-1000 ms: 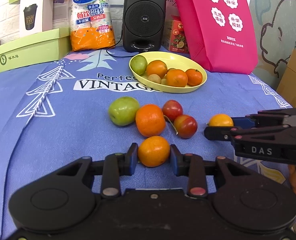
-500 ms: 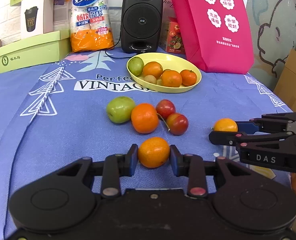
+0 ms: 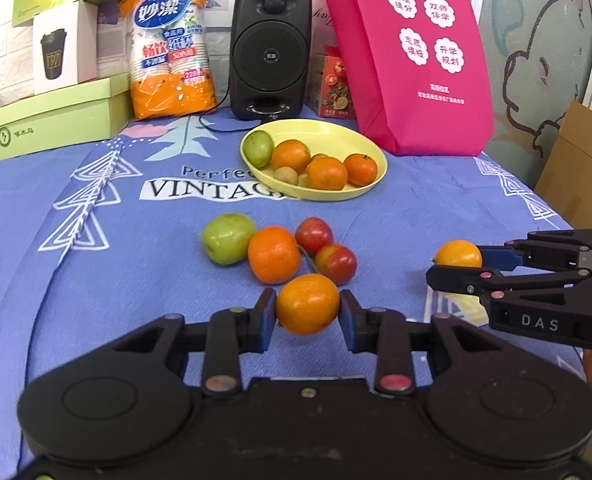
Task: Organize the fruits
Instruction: 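Carry both oranges onto the yellow plate and open both grippers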
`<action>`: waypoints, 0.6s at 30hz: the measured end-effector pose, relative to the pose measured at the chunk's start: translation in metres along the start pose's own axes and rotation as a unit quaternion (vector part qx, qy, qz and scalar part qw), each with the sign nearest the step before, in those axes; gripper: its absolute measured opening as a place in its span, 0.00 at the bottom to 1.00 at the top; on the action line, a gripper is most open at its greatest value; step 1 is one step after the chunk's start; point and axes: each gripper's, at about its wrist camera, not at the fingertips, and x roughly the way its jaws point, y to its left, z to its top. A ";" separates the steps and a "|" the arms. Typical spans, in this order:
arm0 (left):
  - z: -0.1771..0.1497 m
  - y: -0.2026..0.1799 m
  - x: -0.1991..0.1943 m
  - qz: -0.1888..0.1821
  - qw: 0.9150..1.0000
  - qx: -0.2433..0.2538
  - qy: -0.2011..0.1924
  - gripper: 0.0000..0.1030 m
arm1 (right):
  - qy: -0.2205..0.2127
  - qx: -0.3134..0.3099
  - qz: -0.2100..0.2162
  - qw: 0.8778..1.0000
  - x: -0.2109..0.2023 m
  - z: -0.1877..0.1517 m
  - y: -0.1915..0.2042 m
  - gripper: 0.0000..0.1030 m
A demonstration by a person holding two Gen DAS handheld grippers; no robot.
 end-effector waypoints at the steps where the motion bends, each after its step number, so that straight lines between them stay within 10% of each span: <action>1: 0.003 0.000 0.001 -0.003 1.000 0.001 -0.001 0.32 | -0.003 0.000 0.000 1.000 -0.001 0.002 -0.001 0.32; 18: 0.110 0.005 0.086 -0.012 0.999 0.048 -0.003 0.32 | -0.027 -0.040 -0.023 0.999 0.046 0.079 -0.038 0.32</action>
